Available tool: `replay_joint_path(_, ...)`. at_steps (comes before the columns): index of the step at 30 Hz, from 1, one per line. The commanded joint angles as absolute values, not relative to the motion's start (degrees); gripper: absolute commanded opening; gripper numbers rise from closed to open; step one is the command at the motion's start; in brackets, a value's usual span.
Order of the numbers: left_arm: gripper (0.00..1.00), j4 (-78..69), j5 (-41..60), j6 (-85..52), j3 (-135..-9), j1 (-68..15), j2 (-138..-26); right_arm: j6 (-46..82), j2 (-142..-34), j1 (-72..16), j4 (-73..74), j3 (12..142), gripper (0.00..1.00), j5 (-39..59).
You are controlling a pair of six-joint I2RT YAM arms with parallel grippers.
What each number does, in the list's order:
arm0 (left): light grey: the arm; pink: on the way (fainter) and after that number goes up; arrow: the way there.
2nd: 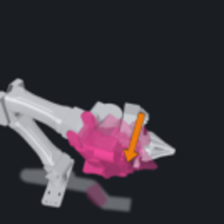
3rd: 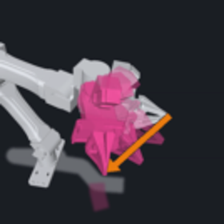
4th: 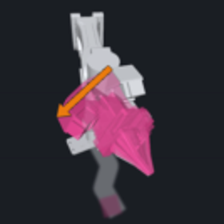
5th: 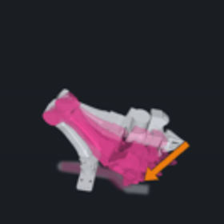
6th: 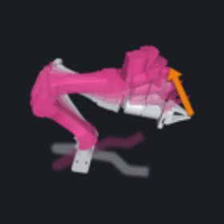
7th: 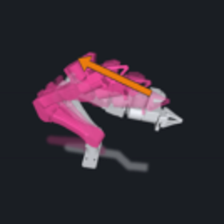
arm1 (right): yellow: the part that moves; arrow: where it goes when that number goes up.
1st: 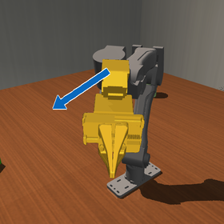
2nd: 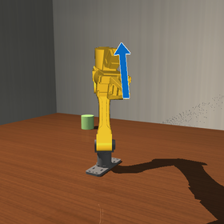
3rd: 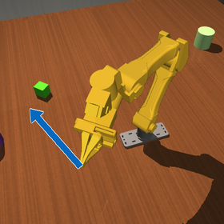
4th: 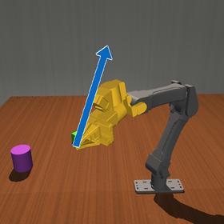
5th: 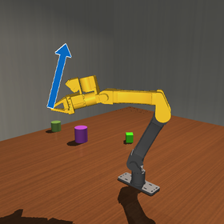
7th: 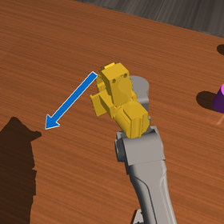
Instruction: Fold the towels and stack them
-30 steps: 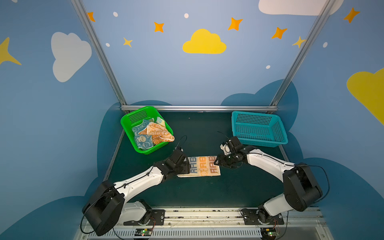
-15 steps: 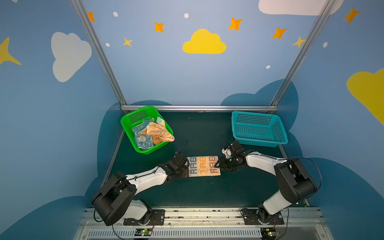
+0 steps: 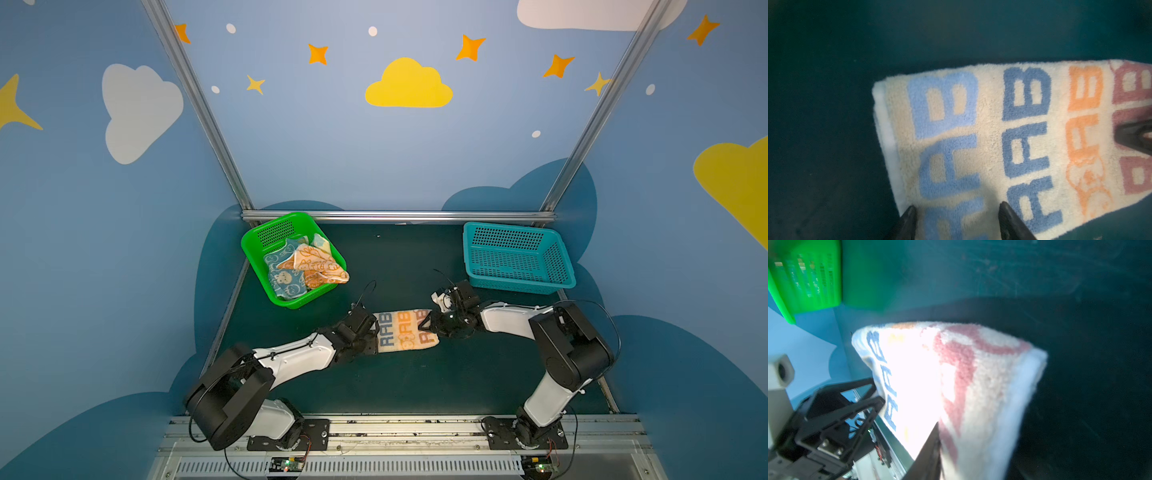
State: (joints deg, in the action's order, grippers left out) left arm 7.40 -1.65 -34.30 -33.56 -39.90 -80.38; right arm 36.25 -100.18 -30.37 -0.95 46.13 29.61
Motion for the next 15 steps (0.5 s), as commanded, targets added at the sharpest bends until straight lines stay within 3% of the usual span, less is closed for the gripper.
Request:
replay_joint_path(1,0.62,9.63,-1.05,-33.90,-32.06,-39.68,-84.06,35.41,-105.16,-32.27,-4.02,45.52,0.19,25.14)
replay_joint_path(4,0.63,9.32,-1.13,-33.90,-32.47,-39.64,-84.37,33.34,-105.05,-33.00,-6.58,48.48,0.01,24.40)
replay_joint_path(5,0.65,9.32,-1.22,-33.86,-32.68,-39.64,-84.39,32.51,-104.95,-33.05,-7.69,49.56,0.00,24.05)
replay_joint_path(8,0.79,9.30,-1.65,-33.70,-33.69,-39.47,-84.11,29.72,-104.61,-33.05,-13.20,54.62,0.00,21.68)
replay_joint_path(11,1.00,9.32,-1.80,-33.24,-34.74,-39.29,-82.77,26.29,-105.31,-32.99,-20.10,61.13,0.00,18.41)
replay_joint_path(15,1.00,9.07,-2.02,-32.36,-35.85,-38.85,-79.73,21.36,-107.73,-32.08,-29.05,71.63,0.00,14.15)
